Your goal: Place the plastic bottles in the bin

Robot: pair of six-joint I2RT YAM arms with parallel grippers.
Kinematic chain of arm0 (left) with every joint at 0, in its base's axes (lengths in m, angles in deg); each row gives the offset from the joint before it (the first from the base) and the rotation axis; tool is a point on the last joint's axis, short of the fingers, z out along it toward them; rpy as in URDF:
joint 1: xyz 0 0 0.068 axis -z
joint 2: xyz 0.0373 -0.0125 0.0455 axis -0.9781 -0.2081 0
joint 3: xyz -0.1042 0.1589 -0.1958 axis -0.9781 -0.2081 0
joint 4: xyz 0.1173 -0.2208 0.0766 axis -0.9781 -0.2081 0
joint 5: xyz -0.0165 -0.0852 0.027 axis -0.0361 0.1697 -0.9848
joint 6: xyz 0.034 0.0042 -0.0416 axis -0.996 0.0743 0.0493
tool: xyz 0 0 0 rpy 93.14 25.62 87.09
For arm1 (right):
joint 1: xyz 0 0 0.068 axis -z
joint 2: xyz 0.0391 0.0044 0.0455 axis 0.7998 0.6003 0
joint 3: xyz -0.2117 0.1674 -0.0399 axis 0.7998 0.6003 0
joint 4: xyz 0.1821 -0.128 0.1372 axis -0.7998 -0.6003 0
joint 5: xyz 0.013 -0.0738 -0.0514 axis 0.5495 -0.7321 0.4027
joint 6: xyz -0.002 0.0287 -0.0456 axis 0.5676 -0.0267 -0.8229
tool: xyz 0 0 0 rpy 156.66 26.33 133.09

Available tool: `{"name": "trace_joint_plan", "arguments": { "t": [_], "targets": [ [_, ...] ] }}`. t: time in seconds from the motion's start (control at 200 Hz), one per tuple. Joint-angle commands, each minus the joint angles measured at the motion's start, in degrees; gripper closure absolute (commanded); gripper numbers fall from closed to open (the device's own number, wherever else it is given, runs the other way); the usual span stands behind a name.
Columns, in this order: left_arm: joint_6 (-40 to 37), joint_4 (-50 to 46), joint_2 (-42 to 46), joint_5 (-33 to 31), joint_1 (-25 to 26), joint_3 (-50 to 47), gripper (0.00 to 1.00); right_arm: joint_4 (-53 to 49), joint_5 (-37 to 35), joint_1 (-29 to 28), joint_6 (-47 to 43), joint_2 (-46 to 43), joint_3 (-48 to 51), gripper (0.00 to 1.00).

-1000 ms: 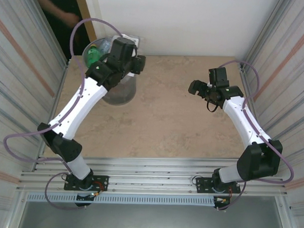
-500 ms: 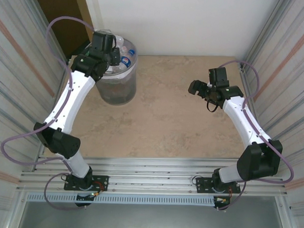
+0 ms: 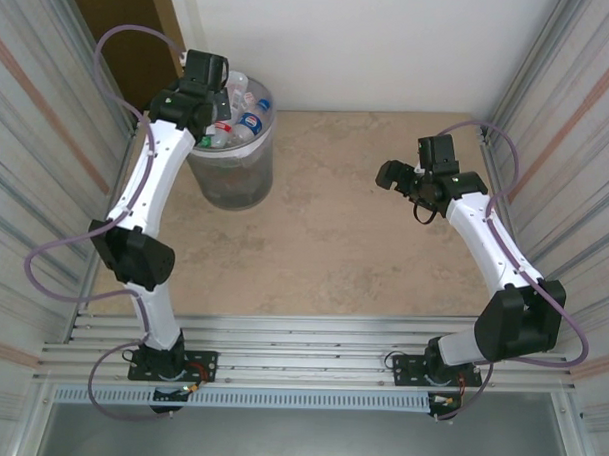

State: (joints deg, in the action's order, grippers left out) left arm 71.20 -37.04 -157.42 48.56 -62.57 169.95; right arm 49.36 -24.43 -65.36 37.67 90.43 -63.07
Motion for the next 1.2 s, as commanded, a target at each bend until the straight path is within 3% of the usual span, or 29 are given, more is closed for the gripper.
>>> {"name": "trace_joint_plan", "arguments": {
  "t": [0.0, 0.2, 0.416, 0.746, 0.857, 0.947, 1.192],
  "targets": [
    [0.94, -1.62, -0.43, 0.44, -0.76, 2.74, 0.36, -0.48, 0.60, 0.12, 1.25, 0.97, -0.89, 0.02],
    [0.95, -0.93, -0.76, 2.91, -0.86, 3.71, 0.24, 0.16, 1.56, 0.03, 1.47, 1.81, -0.87, 0.02],
    [0.56, 1.49, 1.35, 2.93, -0.83, 3.50, 0.23, 0.32, 1.84, -0.32, 1.47, 2.62, -1.10, 0.02],
    [-0.54, 6.45, 2.68, 3.53, -0.75, 1.80, 0.47, 0.76, 2.73, -1.36, 1.65, 4.17, -1.73, 0.02],
    [-0.89, 6.19, 1.53, 3.22, -0.70, 3.40, 0.46, 0.68, 2.80, -1.88, 1.58, 4.48, -1.91, 0.02],
    [-0.88, 5.85, 1.04, 3.07, -0.74, 4.28, 0.37, 0.50, 2.79, -2.09, 1.56, 4.57, -1.92, 0.02],
    [-1.48, 5.40, 1.43, 2.21, -0.83, 4.52, 0.36, 0.24, 2.92, -2.16, 1.47, 4.75, -1.92, 0.02]
  ]
}}
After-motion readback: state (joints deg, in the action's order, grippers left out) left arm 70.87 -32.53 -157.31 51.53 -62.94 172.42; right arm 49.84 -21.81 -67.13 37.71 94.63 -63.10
